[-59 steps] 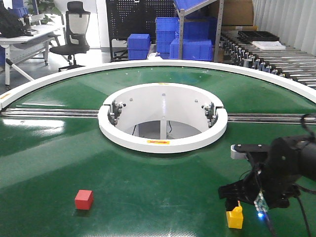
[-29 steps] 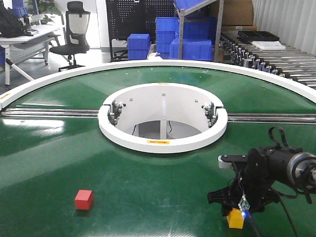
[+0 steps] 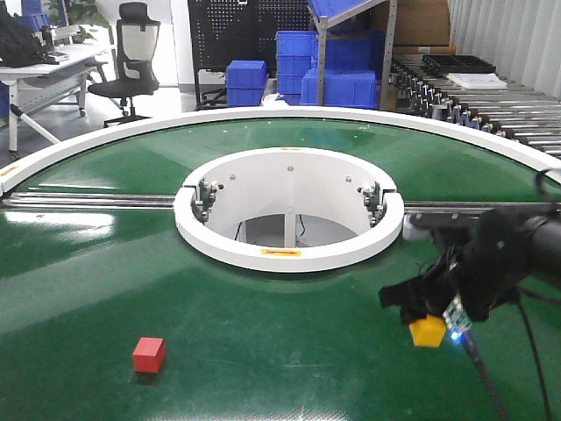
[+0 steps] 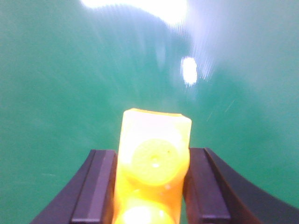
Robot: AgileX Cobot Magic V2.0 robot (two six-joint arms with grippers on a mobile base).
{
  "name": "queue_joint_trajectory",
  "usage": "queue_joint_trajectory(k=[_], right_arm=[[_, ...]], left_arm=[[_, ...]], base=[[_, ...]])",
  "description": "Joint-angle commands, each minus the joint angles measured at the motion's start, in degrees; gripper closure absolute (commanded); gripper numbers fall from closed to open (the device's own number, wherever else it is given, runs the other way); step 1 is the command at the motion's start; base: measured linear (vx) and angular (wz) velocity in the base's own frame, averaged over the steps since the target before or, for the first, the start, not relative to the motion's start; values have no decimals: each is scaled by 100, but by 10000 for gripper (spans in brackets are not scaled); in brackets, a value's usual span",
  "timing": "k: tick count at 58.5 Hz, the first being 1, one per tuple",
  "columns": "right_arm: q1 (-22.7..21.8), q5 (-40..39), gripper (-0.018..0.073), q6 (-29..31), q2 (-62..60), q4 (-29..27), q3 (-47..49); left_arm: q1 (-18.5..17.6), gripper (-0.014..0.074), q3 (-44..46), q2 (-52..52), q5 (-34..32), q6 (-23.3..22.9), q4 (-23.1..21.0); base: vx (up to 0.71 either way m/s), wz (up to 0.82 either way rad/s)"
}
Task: Pick red and yellow blocks into blue bin
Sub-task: 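Lower the right gripper over the yellow brick, close and lift it, then lower the left gripper onto the red cube and close on it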
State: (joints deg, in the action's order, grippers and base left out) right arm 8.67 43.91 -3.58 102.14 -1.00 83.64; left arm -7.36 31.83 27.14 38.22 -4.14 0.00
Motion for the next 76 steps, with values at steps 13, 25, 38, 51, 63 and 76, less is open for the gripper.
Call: queue_joint_trajectory(k=[13, 25, 38, 51, 63, 76], right_arm=[[38, 88, 303, 389, -1370, 13, 144], [609, -542, 303, 680, -2586, 40, -939], [1038, -1337, 303, 855, -4163, 40, -2691], [1082, -1407, 303, 977, -5034, 35, -3610], [1082, -1420, 303, 964, -5131, 26, -3717], [1082, -1423, 303, 964, -5131, 33, -3717]], left_arm=[[-53, 40, 156, 47, -428, -33, -30], [-53, 40, 156, 47, -433, -33, 0], [-53, 40, 156, 47, -428, -33, -63], [-100, 38, 164, 67, -409, 195, -291], [-584, -12, 574, 949, -203, 1172, -878], [-681, -80, 1361, 2786, -49, 1171, -705]], base=[[0, 0], [0, 0], [0, 0], [0, 0], [0, 0], [0, 0]])
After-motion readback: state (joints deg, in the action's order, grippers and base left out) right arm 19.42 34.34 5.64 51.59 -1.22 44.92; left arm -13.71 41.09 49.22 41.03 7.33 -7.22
